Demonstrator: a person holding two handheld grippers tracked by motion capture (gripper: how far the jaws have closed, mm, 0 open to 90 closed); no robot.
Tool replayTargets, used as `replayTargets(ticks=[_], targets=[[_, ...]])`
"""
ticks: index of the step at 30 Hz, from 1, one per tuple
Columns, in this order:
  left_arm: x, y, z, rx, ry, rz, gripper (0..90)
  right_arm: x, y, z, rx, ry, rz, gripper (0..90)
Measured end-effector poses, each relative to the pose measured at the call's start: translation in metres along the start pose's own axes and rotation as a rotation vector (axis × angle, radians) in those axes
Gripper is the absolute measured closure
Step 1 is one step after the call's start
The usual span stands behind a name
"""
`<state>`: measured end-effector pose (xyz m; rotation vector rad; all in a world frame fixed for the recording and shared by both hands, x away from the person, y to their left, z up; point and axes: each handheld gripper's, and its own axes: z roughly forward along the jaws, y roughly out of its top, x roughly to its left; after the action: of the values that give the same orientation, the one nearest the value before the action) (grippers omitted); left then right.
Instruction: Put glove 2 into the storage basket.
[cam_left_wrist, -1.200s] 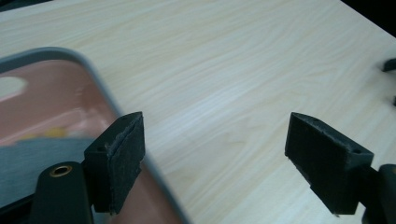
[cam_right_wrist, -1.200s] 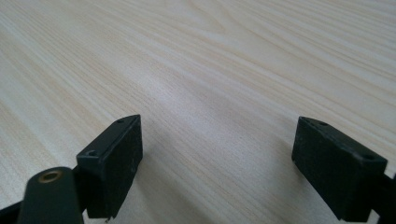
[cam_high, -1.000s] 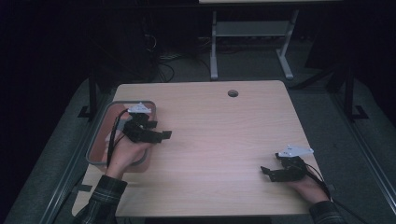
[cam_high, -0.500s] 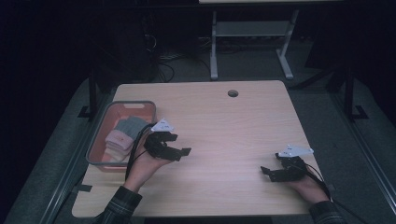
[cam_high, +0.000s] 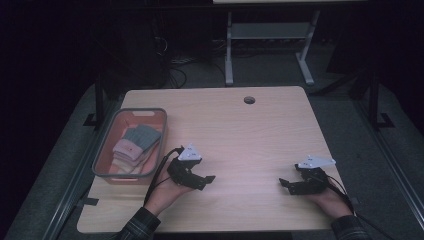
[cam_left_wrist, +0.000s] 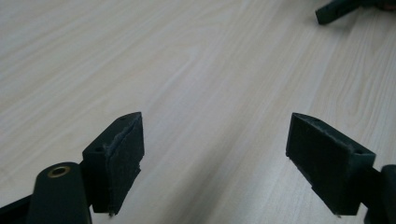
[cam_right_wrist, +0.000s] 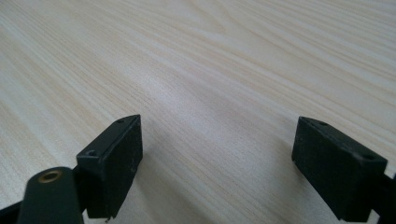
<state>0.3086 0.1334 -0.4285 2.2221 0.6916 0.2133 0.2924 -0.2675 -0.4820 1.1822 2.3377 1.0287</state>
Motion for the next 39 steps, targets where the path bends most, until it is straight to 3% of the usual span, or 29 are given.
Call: replayTargets(ticks=[8,19,27,39], targets=[[-0.01,-0.012,0.018,0.05,-0.008,0.051,16.8,0.0,0.0,0.0,0.0,0.0,0.001,15.9],[-0.012,-0.025,0.035,0.091,0.004,0.099,13.3,0.0,0.0,0.0,0.0,0.0,0.001,15.8],[-0.011,-0.033,0.037,0.028,-0.008,0.1,12.3,0.0,0.0,0.0,0.001,0.0,0.001,15.9],[-0.012,-0.033,0.037,0.026,-0.017,0.104,12.5,0.0,0.0,0.0,0.001,0.0,0.002,15.8]])
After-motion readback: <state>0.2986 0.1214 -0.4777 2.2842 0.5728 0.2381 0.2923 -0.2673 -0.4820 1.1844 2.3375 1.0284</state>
